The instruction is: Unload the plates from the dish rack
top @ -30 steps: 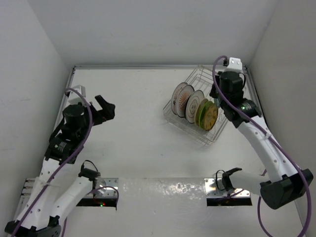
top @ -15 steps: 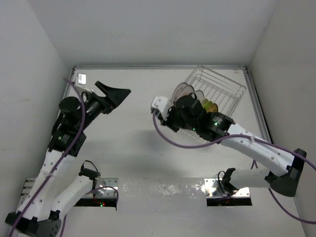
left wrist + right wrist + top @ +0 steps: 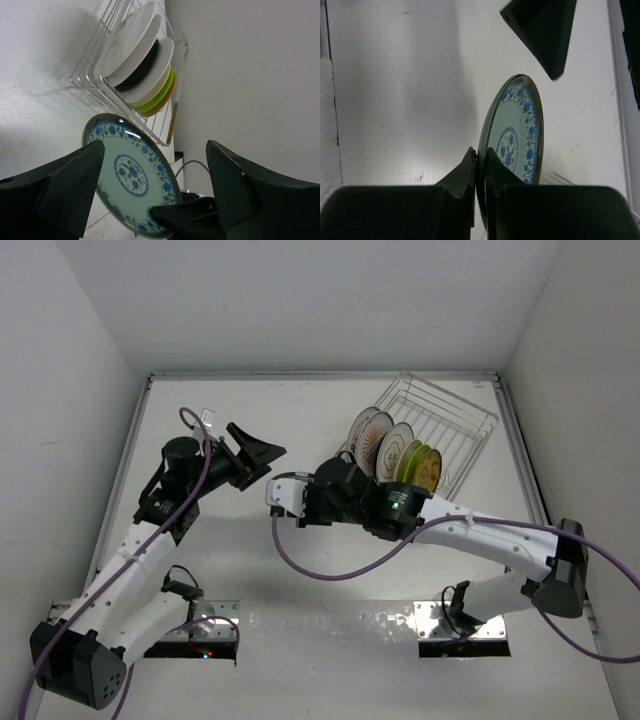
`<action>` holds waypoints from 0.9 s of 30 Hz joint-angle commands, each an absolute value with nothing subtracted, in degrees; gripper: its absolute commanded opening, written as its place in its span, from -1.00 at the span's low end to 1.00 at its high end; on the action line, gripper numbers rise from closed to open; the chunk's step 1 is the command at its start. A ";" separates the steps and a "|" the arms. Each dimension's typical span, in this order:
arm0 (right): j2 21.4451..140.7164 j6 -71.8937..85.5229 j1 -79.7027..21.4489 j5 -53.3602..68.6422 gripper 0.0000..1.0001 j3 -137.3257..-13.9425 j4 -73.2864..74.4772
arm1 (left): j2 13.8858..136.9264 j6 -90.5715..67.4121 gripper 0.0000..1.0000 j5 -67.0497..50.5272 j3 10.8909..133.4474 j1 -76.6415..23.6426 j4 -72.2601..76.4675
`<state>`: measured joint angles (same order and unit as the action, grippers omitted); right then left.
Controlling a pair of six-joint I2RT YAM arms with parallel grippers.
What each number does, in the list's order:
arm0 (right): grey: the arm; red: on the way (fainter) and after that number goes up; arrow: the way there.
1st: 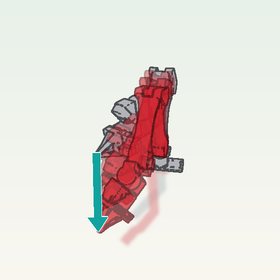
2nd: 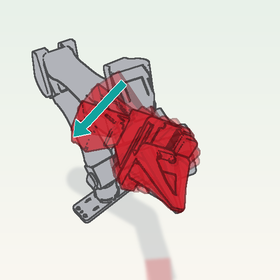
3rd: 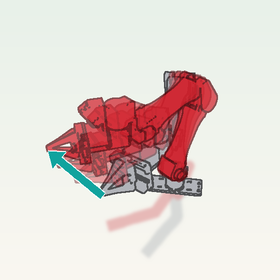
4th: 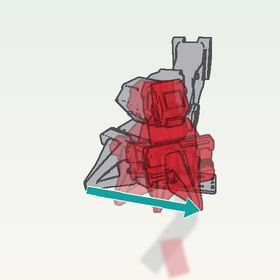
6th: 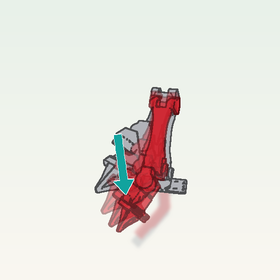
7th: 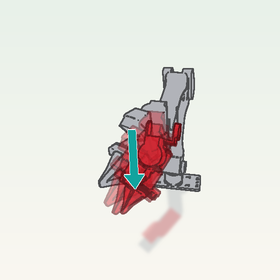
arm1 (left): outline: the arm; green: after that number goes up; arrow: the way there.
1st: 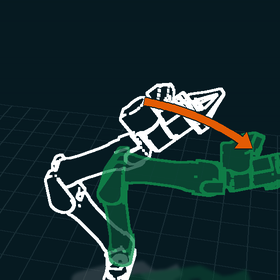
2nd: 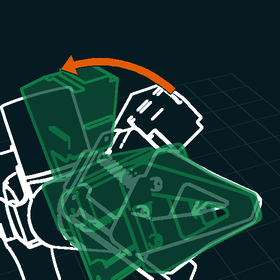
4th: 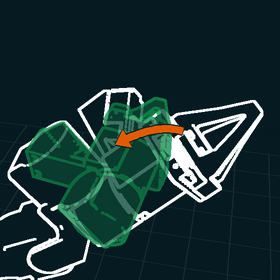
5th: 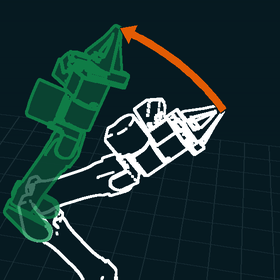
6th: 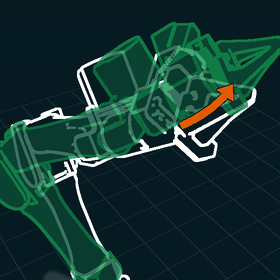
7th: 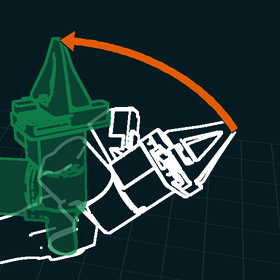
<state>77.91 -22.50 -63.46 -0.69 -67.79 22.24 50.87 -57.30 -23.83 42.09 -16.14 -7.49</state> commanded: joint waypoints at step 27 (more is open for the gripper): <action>79.89 -29.79 -71.10 -18.10 -1.00 -62.32 -3.07 | 51.06 -53.08 -0.13 -20.56 40.25 -17.31 -3.09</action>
